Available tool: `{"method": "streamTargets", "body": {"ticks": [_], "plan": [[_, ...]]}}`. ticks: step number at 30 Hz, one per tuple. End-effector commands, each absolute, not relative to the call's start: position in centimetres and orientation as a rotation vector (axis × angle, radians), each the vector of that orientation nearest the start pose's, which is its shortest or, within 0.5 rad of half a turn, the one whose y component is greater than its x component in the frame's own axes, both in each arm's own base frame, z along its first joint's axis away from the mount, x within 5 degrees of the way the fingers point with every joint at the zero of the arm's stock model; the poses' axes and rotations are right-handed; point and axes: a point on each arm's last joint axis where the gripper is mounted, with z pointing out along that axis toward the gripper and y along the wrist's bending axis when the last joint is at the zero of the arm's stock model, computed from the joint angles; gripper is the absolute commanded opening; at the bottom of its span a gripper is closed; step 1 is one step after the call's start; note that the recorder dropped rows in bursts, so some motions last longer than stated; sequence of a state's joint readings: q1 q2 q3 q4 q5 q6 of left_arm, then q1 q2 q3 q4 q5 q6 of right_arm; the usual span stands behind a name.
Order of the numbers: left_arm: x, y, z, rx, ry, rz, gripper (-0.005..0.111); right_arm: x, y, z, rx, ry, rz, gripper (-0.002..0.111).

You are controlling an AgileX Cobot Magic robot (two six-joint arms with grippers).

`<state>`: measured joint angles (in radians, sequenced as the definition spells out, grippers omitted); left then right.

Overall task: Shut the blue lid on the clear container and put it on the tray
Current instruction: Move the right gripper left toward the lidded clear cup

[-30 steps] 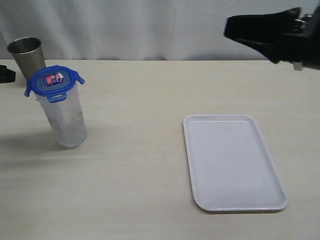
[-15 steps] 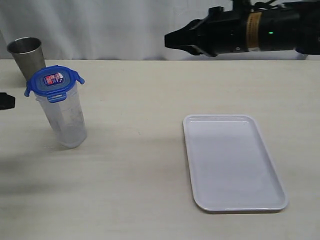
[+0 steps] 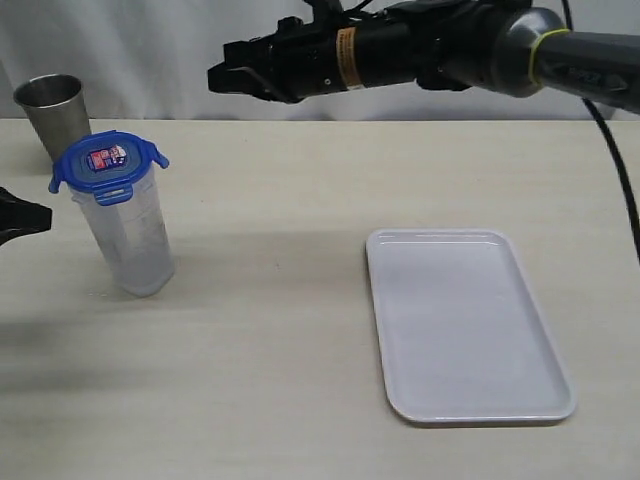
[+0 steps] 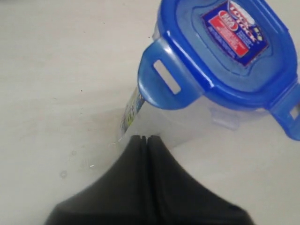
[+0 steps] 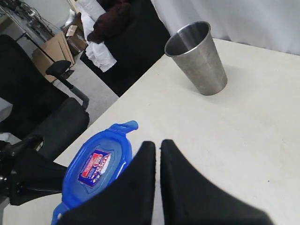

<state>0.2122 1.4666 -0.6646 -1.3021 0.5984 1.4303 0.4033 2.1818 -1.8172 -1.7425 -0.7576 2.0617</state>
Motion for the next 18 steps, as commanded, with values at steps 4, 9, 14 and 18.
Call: {"method": "streamTargets", "body": {"ticks": [4, 9, 14, 18], "plan": [[26.6, 0.3, 20.5, 0.192, 2.279, -0.548, 0.000, 44.4, 28.7, 21.7, -0.618, 2.003, 1.012, 0.005], [26.8, 0.5, 20.5, 0.155, 2.272, -0.526, 0.000, 43.8, 30.5, 20.3, -0.712, 1.964, 0.896, 0.005], [27.0, 0.7, 20.6, 0.135, 2.256, -0.502, 0.000, 43.3, 32.2, 19.3, -0.767, 1.921, 0.741, 0.005], [27.1, 0.9, 20.6, 0.104, 2.255, -0.480, 0.000, 42.6, 33.5, 18.3, -0.841, 1.899, 0.693, 0.005]]}}
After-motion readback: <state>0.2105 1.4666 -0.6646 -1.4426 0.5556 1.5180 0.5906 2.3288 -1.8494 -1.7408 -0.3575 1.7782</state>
